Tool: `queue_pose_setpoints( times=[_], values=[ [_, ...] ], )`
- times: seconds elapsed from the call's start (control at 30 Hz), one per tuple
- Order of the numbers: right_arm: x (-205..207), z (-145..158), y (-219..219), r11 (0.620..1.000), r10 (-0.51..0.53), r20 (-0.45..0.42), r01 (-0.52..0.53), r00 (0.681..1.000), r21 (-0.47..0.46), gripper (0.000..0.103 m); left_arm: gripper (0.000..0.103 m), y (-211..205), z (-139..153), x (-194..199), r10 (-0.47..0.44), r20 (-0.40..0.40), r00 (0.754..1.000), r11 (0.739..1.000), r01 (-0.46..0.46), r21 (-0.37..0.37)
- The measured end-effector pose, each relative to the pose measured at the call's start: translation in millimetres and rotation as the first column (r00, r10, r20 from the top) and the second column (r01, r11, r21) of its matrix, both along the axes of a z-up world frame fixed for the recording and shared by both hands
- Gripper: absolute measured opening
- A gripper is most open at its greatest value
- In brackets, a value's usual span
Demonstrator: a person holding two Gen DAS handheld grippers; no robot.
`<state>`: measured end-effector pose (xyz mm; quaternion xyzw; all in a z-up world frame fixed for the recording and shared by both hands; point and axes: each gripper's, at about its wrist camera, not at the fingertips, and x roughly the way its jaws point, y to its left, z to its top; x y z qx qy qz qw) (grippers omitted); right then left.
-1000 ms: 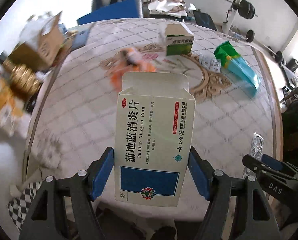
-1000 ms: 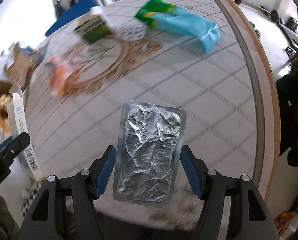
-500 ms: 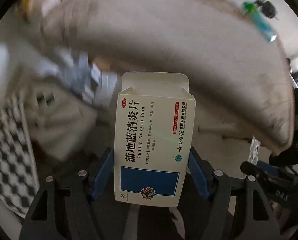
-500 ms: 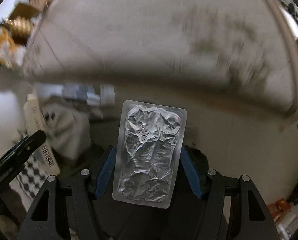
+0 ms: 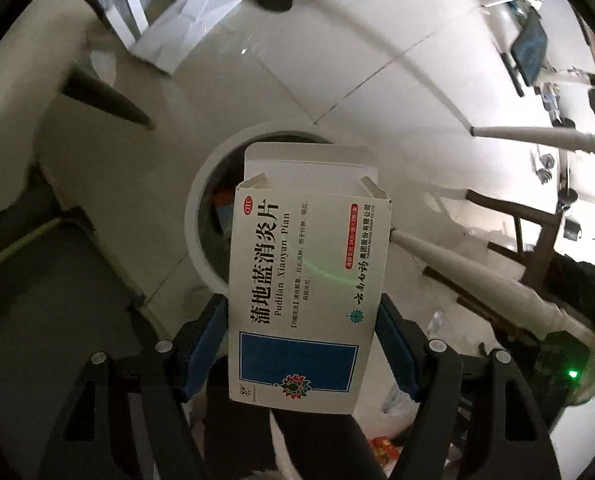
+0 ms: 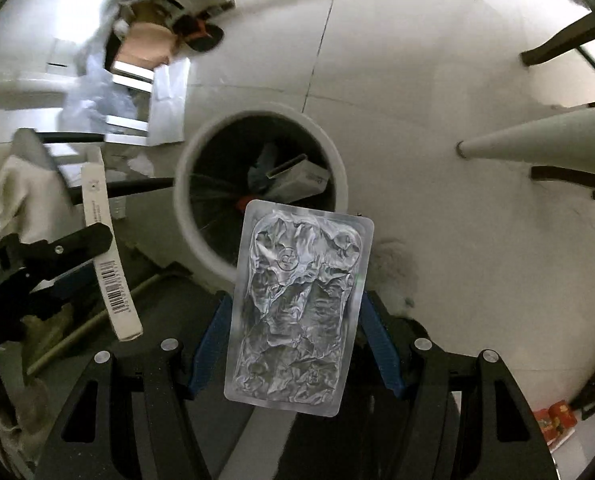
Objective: Collect trash
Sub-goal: 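Carry both items over the white bin and open both tools to drop them, then raise both tools back toward the table and approach the blue-green bag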
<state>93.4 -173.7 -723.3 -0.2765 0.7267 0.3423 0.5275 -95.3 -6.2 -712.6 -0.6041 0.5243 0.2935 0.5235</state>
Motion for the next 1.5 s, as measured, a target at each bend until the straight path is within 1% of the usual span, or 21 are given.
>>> queue_pose_setpoints(
  times=[0.07,0.1,0.13,0.2,0.23,0.27,0.3,0.33,0.4,0.43,0.5,0.57,0.67,0.73,0.8,0.9,1.03,1.17,1.23,1.27,1.5],
  values=[
    [0,-33,10,1.0,-0.004,-0.002,0.004,1.0,0.001,0.068,0.085,4,-20,-1,0.0,-0.006,1.0,1.0,0.0,-0.013],
    [0,-46,16,1.0,-0.008,-0.011,0.008,1.0,0.004,0.068,0.095,4,-30,-2,-0.005,-0.011,1.0,1.0,0.005,-0.017],
    [-1,-62,21,1.0,-0.009,-0.035,0.009,0.999,0.004,0.068,0.096,5,-39,-2,-0.014,-0.015,1.0,1.0,0.014,-0.016],
    [0,-80,26,1.0,-0.015,-0.073,0.016,0.997,0.012,0.07,0.096,3,-42,-5,-0.023,-0.03,0.999,1.0,0.023,-0.005],
    [0,-89,27,0.999,-0.021,-0.103,0.024,0.994,0.029,0.083,0.096,2,-43,-7,-0.023,-0.039,0.999,1.0,0.023,0.005],
    [0,-93,28,0.999,-0.02,-0.111,0.024,0.994,0.035,0.094,0.096,0,-42,-11,-0.019,-0.052,0.998,0.999,0.02,0.03],
    [0,-94,29,0.999,-0.02,-0.115,0.025,0.993,0.044,0.103,0.096,-1,-39,-14,-0.016,-0.068,0.998,0.998,0.02,0.057],
    [-1,-95,29,0.999,-0.013,-0.108,0.018,0.994,0.046,0.103,0.096,-4,-35,-19,-0.019,-0.09,0.996,0.996,0.027,0.082],
    [-3,-93,27,0.999,0.014,-0.077,-0.011,0.997,0.04,0.103,0.096,-10,-24,-23,-0.047,-0.165,0.985,0.984,0.074,0.16],
    [-4,-90,27,0.999,0.03,-0.053,-0.028,0.998,0.035,0.103,0.096,-14,-20,-24,-0.052,-0.186,0.981,0.98,0.085,0.177],
    [-7,-82,26,0.998,0.058,-0.018,-0.057,0.998,0.031,0.103,0.096,-23,-11,-28,-0.052,-0.215,0.975,0.98,0.092,0.177],
    [-10,-68,24,0.995,0.099,0.034,-0.099,0.995,0.019,0.103,0.096,-29,-2,-28,-0.061,-0.24,0.969,0.976,0.109,0.189],
    [-16,-47,21,0.988,0.152,0.108,-0.152,0.982,-0.005,0.103,0.096,-36,17,-25,-0.097,-0.301,0.949,0.961,0.168,0.219],
    [-16,-34,19,0.985,0.174,0.125,-0.174,0.977,-0.011,0.103,0.096,-39,31,-24,-0.113,-0.316,0.942,0.954,0.193,0.232],
    [-16,-19,16,0.981,0.193,0.16,-0.189,0.968,-0.035,0.103,0.096,-39,43,-23,-0.126,-0.33,0.935,0.948,0.212,0.239],
    [-14,6,11,0.98,0.197,0.186,-0.195,0.963,-0.032,0.103,0.096,-44,66,-23,-0.146,-0.347,0.926,0.934,0.245,0.26],
    [-13,49,7,0.978,0.206,0.207,-0.209,0.957,-0.006,0.103,0.096,-49,98,-26,-0.142,-0.338,0.93,0.928,0.244,0.283],
    [-17,90,5,0.971,0.228,0.228,-0.237,0.946,0.012,0.103,0.096,-59,132,-30,-0.132,-0.324,0.937,0.933,0.227,0.278],
    [-20,110,3,0.971,0.229,0.227,-0.239,0.947,0.018,0.103,0.096,-65,146,-30,-0.13,-0.318,0.939,0.935,0.223,0.277],
    [-22,124,2,0.969,0.235,0.233,-0.247,0.944,0.021,0.103,0.096,-69,155,-31,-0.129,-0.315,0.94,0.936,0.221,0.275],
    [-29,220,-11,0.962,0.247,0.265,-0.269,0.932,0.051,0.103,0.096,-92,236,-41,-0.103,-0.281,0.954,0.937,0.188,0.296]
  ],
)
